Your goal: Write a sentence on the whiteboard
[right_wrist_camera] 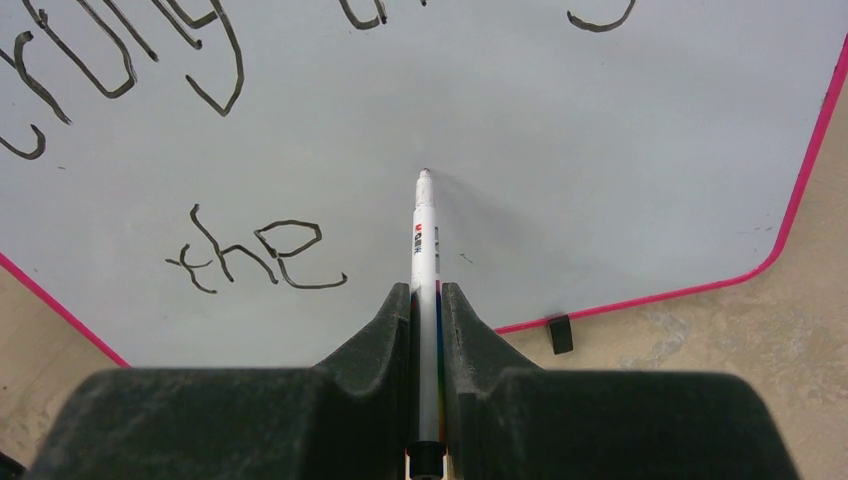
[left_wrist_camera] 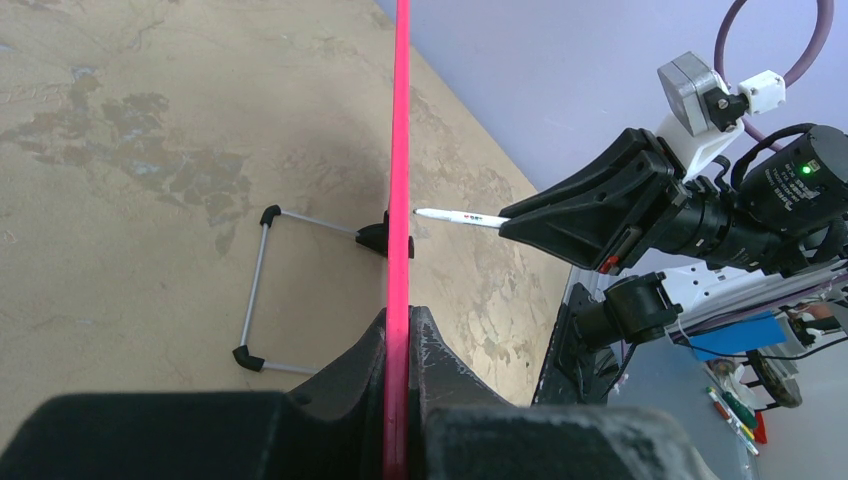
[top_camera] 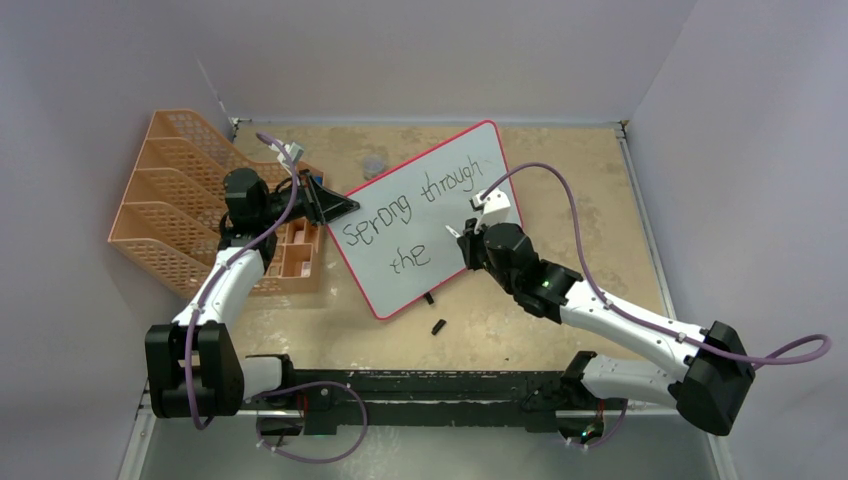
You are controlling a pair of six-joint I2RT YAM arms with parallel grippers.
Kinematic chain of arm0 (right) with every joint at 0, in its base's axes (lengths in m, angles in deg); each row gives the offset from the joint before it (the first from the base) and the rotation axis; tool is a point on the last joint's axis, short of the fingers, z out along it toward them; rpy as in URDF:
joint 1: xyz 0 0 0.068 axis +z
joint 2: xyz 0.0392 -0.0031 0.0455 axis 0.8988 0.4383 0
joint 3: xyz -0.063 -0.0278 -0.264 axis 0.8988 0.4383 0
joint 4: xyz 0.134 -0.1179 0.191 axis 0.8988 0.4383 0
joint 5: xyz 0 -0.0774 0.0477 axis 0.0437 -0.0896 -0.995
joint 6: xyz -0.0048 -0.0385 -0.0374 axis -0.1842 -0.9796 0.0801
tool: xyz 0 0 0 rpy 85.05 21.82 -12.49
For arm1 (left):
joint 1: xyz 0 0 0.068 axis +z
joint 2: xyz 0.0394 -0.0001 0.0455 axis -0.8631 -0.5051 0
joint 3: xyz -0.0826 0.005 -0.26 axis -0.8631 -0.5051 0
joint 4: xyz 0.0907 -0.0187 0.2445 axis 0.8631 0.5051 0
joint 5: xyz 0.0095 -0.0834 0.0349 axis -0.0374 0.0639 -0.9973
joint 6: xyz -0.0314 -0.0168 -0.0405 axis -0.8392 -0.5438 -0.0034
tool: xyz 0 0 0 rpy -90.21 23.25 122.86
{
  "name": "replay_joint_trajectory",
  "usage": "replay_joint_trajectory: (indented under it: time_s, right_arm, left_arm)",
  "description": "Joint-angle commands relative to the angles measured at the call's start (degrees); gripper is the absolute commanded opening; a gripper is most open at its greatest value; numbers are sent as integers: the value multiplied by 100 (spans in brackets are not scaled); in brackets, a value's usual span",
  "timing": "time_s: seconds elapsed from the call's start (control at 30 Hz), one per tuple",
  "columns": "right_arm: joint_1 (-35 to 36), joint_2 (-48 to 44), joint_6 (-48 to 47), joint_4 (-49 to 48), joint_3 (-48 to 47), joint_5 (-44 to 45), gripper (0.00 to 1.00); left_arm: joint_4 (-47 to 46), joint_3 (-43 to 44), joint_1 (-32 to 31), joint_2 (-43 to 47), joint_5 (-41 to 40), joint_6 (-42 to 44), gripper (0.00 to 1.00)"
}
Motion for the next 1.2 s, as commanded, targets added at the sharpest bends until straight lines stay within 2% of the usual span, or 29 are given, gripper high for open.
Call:
replay_joint_trajectory:
  time_s: [0.0, 0.37, 1.17]
  right_arm:
    - [-15, -167, -11, -40, -22, -102, 0]
    - [-15, -243, 158, 171, -1, -202, 0]
    - [-15, 114, -9, -242, -4, -221, 0]
  left_arm:
    - [114, 104, -152, -61, 268, 249, 0]
    - [105, 104, -152, -87, 276, 241, 0]
    - [114, 108, -157, -78, 302, 249, 0]
